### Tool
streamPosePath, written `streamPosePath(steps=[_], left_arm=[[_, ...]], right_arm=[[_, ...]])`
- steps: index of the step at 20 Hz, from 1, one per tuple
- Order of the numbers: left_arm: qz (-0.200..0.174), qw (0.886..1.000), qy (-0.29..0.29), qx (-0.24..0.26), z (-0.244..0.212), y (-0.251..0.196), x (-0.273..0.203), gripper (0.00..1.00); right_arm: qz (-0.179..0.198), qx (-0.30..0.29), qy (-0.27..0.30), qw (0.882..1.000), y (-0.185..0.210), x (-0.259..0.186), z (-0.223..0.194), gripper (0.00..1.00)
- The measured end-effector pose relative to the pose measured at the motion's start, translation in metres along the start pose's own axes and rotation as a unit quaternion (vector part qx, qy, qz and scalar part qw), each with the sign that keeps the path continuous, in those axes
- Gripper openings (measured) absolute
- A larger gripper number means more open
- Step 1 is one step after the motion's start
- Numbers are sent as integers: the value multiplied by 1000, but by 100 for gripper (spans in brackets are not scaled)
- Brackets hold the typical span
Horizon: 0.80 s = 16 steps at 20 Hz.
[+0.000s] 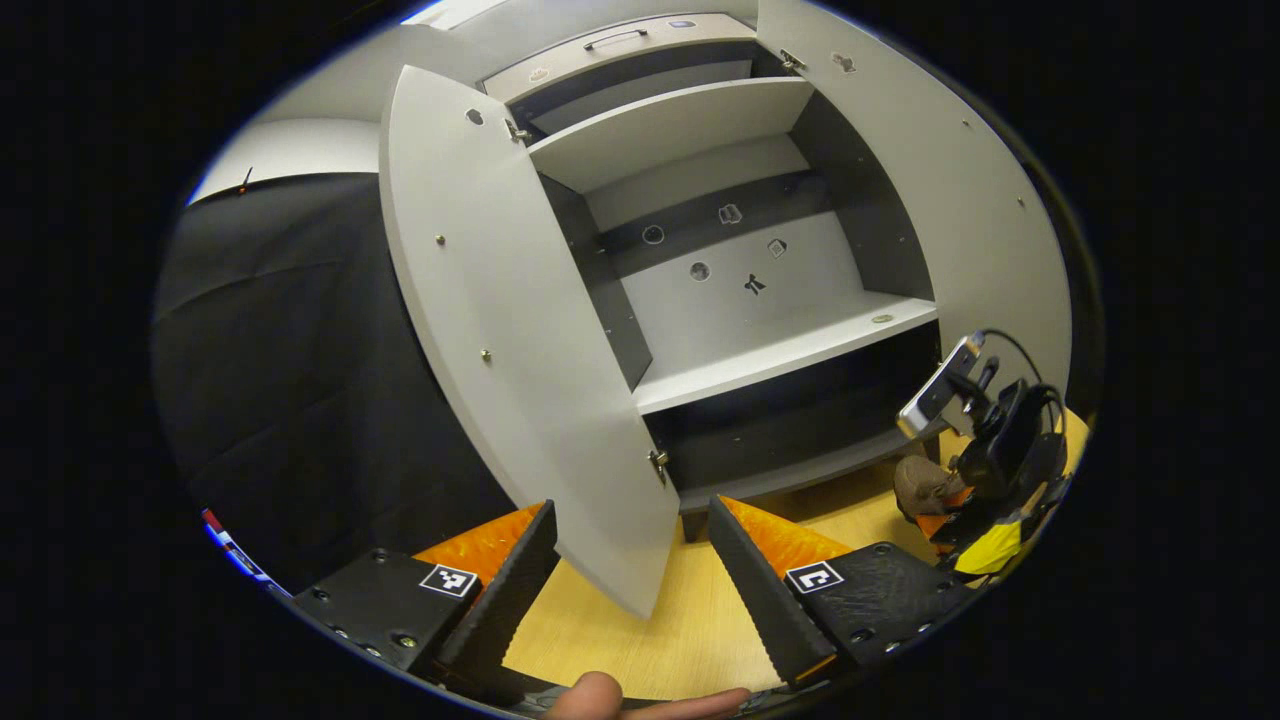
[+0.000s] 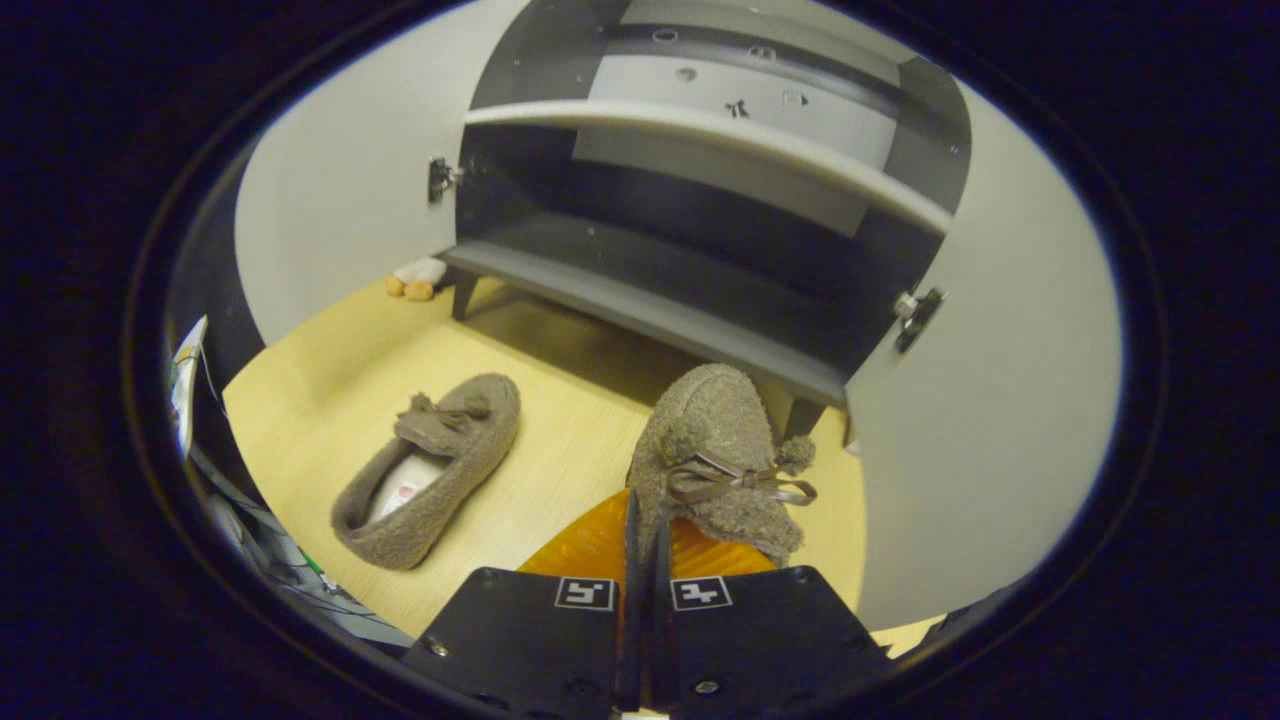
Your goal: Grab one shoe with the right hand and put it into the shoe cabinet, grab the other shoe with the left hand and put it into the shoe cabinet; then close the right door with the right hand and the left door with the left hand.
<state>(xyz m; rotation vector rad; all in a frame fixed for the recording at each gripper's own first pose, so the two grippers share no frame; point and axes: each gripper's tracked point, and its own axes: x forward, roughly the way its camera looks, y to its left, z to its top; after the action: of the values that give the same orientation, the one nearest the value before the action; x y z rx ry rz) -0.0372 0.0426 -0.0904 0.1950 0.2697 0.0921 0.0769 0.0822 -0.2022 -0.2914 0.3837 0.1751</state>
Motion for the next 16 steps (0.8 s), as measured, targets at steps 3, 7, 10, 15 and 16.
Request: streamPosePath(steps=[3,7,10,15,16], left_arm=[[-35,999,-16,-20,7,-18,14,96],[-75,996,-19,-50,14,-34,32,96],[-94,994,-27,-52,18,-39,43,96],[-101,992,-41,-58,20,-34,43,96],[-99,993,-39,-57,15,-31,41,96]], right_arm=[[-9,13,-55,998,-6,-46,45,7],[-21,73,-119,990,-16,-114,113,8],[-47,65,-138,987,-24,-134,138,7],[-79,28,-156,984,-46,-105,211,7],[-87,23,-155,984,-53,-92,229,7]])
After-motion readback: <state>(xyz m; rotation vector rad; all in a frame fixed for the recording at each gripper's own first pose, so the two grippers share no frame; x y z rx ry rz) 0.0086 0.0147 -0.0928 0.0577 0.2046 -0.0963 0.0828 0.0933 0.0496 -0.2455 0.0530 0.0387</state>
